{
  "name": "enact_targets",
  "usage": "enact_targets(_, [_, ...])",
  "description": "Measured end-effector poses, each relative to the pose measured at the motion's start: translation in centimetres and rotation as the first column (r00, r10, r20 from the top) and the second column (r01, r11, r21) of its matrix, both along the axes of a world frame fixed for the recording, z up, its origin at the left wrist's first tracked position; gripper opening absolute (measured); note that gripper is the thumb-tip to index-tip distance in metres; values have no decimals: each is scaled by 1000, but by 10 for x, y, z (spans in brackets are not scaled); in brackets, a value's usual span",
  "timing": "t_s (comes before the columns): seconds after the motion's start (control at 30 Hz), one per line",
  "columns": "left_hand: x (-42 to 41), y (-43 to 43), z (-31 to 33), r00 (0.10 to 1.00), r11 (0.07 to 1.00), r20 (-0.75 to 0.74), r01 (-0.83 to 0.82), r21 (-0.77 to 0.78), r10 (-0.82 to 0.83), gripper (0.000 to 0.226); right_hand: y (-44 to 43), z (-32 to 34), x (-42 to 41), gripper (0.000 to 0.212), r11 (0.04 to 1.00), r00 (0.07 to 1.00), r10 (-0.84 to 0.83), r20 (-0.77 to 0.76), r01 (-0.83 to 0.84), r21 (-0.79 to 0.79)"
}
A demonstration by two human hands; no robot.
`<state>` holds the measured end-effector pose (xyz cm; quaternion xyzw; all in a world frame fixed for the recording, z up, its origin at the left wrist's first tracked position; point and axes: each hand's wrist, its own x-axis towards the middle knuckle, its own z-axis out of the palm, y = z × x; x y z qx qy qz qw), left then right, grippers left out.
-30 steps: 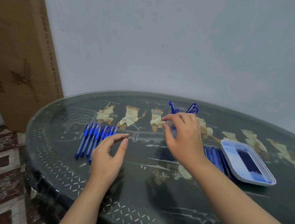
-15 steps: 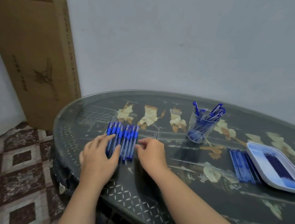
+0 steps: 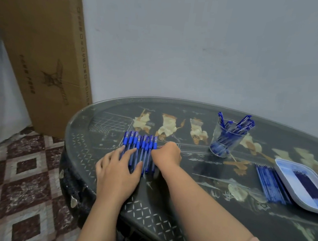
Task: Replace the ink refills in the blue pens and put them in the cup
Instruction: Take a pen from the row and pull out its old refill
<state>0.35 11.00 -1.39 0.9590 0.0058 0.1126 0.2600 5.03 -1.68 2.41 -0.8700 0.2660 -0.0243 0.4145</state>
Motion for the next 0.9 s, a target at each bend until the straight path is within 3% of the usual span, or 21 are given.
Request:
enact_targets(0.2, [0,1,1,1000,1000,14,-7,-30,7,50,-12,1,2,14,993,999,-44,13,42,111])
enact_targets(0.4, [-1,-3,5,993,990,117,-15,-142,32,43,-50,10,-38,36,974,996,-1,91,-20,225])
enact_targets(0.5, [-5,-17,9,978,980,206,75,-184,-36,42,-78,12,-69,24,989,983,89,163,-107,104])
enact_targets(0.63, [-19,-53,9,910,914,296,355,-196,-290,50,-125,-4,-107,30,962,945,240,222,-201,-183])
enact_targets(0.77, [-36,-97,2,791,823,324,565,-64,-518,42,-168,-28,-147,33,884,856,377,354,-219,-412])
enact_targets(0.9, [-45,-128,-4,688,754,373,655,49,-622,28,-202,-47,-169,43,855,796,396,458,-137,-501])
